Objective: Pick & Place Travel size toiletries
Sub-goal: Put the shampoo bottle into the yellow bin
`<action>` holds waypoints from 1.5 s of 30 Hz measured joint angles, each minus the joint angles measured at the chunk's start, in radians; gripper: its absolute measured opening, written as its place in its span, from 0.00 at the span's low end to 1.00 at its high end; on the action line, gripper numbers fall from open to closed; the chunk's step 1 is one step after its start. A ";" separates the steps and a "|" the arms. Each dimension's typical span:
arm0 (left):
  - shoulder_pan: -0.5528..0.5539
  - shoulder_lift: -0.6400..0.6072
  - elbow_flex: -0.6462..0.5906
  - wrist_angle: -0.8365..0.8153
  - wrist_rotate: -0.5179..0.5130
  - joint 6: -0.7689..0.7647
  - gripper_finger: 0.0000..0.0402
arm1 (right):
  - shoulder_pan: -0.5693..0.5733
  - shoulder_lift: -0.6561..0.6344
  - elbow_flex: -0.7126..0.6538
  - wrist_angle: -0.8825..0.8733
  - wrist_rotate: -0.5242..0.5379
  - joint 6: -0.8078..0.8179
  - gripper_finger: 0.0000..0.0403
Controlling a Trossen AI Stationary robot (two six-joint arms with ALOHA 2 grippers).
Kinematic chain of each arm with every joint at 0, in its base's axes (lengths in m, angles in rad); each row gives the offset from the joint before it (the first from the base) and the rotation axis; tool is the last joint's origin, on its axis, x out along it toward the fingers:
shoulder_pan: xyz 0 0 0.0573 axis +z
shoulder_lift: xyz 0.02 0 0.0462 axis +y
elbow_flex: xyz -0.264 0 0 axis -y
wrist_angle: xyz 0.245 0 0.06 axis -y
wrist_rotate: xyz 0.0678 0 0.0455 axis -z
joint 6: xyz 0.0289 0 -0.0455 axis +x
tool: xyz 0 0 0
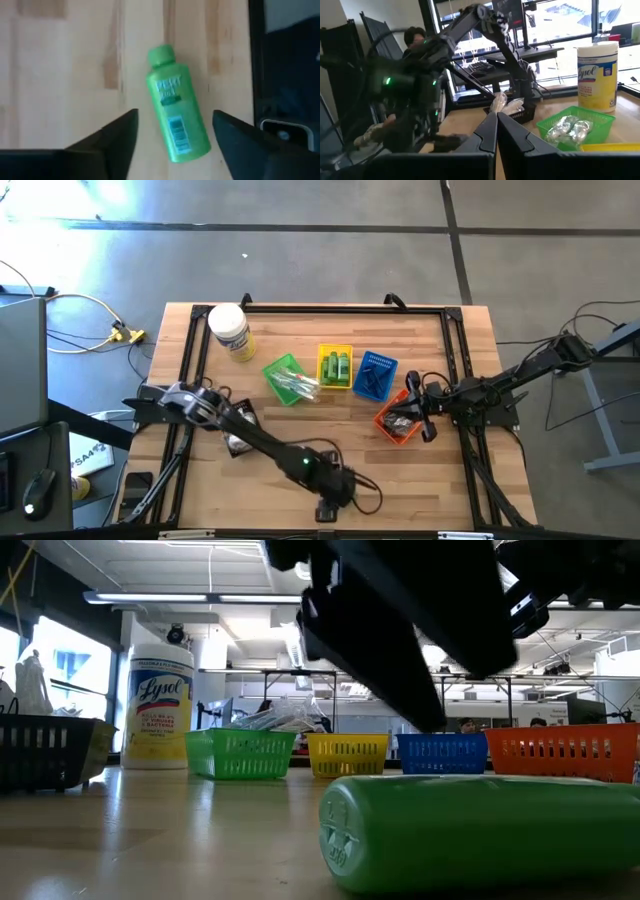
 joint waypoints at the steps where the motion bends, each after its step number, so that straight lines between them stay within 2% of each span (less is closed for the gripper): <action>1: -0.005 0.027 0.036 -0.029 0.004 -0.001 0.64 | 0.000 0.000 0.000 0.001 0.001 0.004 0.01; 6: -0.015 0.128 0.145 -0.080 -0.023 -0.035 0.75 | 0.000 0.000 0.000 -0.008 0.003 0.010 0.01; 15: -0.013 0.173 0.149 -0.114 -0.090 -0.090 0.76 | 0.000 0.000 0.000 -0.011 0.002 0.014 0.01; 20: -0.013 0.173 0.140 -0.117 -0.102 -0.037 0.67 | 0.000 0.000 0.000 -0.011 0.001 0.014 0.01; 27: -0.004 0.173 0.138 -0.111 -0.075 0.088 0.37 | 0.000 0.000 0.000 -0.021 0.000 0.014 0.01; 29: 0.004 0.173 0.139 -0.087 -0.066 0.105 0.31 | 0.000 0.000 0.000 -0.024 0.000 0.014 0.01; 33: 0.020 0.165 0.136 -0.078 -0.063 0.121 0.30 | 0.000 0.000 0.000 -0.028 0.000 0.014 0.01; 36: 0.023 0.139 0.131 -0.063 -0.094 0.208 0.30 | 0.000 0.000 0.000 -0.028 -0.005 0.014 0.01; 42: 0.027 -0.001 0.136 -0.049 -0.234 0.318 0.30 | 0.000 0.000 0.000 -0.028 -0.079 0.015 0.01; 45: 0.027 -0.084 0.134 -0.127 -0.325 0.347 0.29 | 0.000 0.000 0.000 -0.028 -0.079 0.019 0.01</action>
